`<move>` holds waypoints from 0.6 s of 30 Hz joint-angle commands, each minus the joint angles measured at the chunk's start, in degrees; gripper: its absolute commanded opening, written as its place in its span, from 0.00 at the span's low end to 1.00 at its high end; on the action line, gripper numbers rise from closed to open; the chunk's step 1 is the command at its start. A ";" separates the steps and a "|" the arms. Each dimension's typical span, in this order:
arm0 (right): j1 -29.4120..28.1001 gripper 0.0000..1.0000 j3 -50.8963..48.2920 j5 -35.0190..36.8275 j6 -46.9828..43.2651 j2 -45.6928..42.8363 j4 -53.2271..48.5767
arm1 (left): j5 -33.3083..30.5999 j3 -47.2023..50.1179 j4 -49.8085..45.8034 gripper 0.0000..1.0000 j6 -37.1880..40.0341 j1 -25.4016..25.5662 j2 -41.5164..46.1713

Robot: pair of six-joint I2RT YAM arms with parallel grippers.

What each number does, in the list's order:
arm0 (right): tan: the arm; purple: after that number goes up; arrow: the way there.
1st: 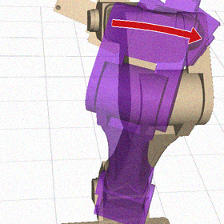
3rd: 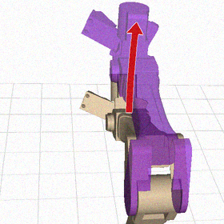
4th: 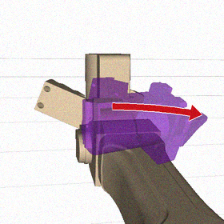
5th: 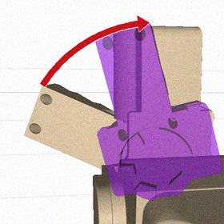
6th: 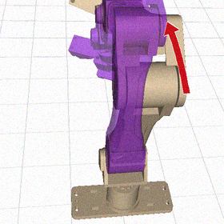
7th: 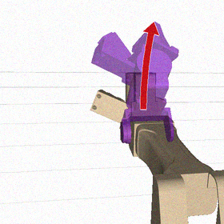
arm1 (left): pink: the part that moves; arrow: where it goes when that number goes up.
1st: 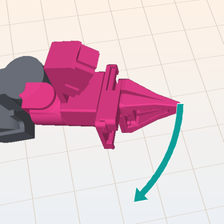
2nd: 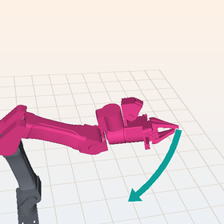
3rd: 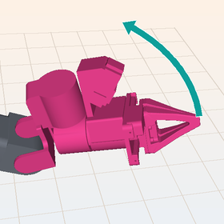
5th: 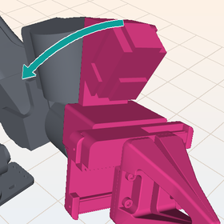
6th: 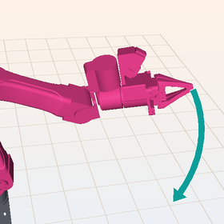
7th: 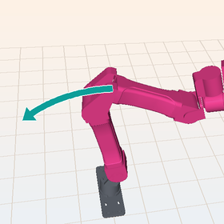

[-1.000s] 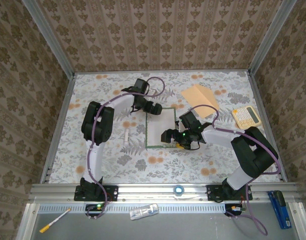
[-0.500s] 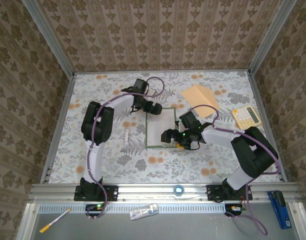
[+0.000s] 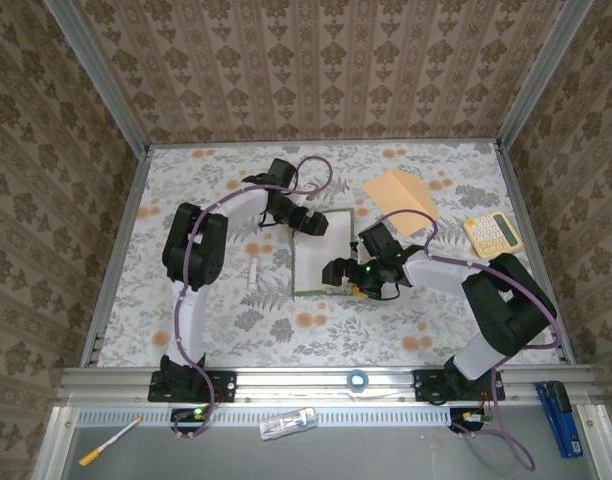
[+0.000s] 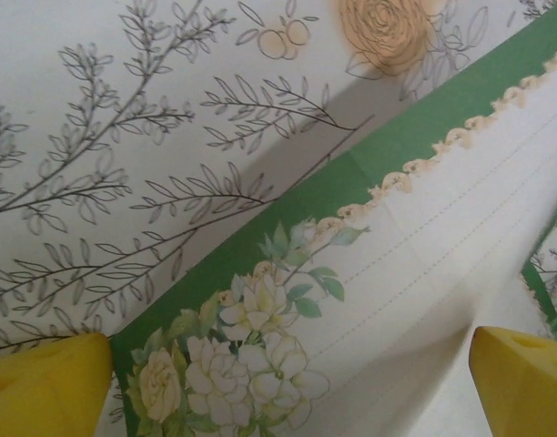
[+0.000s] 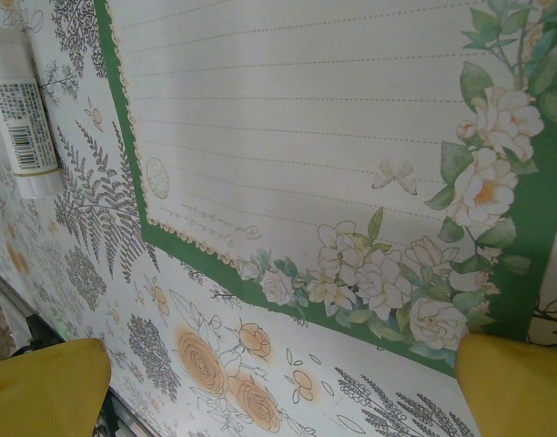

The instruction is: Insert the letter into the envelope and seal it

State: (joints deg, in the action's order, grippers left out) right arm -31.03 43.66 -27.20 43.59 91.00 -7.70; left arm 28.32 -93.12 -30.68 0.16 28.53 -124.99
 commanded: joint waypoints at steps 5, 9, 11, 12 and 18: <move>0.26 1.00 0.31 2.06 -1.65 0.49 -3.26 | 7.78 0.86 -8.65 1.00 1.22 0.97 3.26; 0.26 1.00 0.40 2.21 -2.02 0.01 -3.94 | 15.16 0.19 -9.04 1.00 0.80 -0.93 5.30; 0.26 1.00 0.24 2.23 -1.98 -0.11 -3.91 | 17.21 0.16 -9.19 1.00 0.80 -1.96 6.36; 0.26 1.00 0.15 2.28 -1.96 -0.21 -3.90 | 17.47 0.18 -9.29 1.00 0.82 -2.00 6.93; 0.19 1.00 -0.16 2.33 -1.58 -0.07 -3.20 | 19.74 0.70 -10.38 1.00 1.57 -4.18 8.53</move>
State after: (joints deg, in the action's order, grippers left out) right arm -31.03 43.79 -27.20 43.00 91.00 -7.97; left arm 44.21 -92.86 -38.48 0.89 24.82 -118.61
